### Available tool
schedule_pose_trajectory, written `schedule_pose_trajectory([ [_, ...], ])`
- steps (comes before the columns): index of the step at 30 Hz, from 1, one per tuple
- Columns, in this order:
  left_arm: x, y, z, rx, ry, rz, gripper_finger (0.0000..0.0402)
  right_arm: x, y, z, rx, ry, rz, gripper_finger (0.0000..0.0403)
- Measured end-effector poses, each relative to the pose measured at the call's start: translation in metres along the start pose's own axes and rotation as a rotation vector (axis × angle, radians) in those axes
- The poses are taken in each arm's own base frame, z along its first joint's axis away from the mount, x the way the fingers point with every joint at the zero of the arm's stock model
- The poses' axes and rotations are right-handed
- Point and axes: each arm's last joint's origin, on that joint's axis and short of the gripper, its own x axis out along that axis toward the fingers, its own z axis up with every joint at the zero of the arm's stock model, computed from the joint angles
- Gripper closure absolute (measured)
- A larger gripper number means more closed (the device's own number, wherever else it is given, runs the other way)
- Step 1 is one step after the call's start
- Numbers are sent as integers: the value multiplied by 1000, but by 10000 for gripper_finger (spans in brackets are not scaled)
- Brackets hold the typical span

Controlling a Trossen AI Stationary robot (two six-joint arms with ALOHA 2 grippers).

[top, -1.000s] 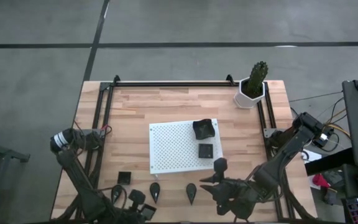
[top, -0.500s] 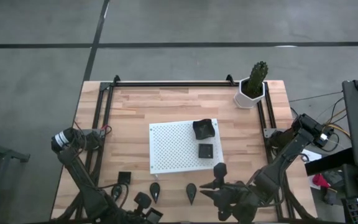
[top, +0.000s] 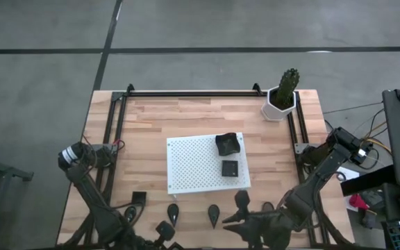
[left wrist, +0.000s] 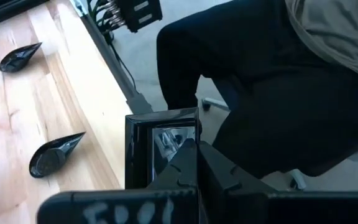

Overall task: Pick & Place Mini shaped plates
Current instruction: Stack the square plate on top of the other square plate on the shelf

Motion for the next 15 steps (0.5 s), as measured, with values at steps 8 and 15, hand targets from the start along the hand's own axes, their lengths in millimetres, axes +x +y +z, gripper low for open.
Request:
schedule_pose_trajectory([
  [8, 2, 12, 9, 15, -19, -18, 401, 1, 4, 3, 21, -52, 114, 324],
  [15, 2, 25, 19, 53, -50, 6, 401, 17, 13, 2, -8, -93, 110, 285],
])
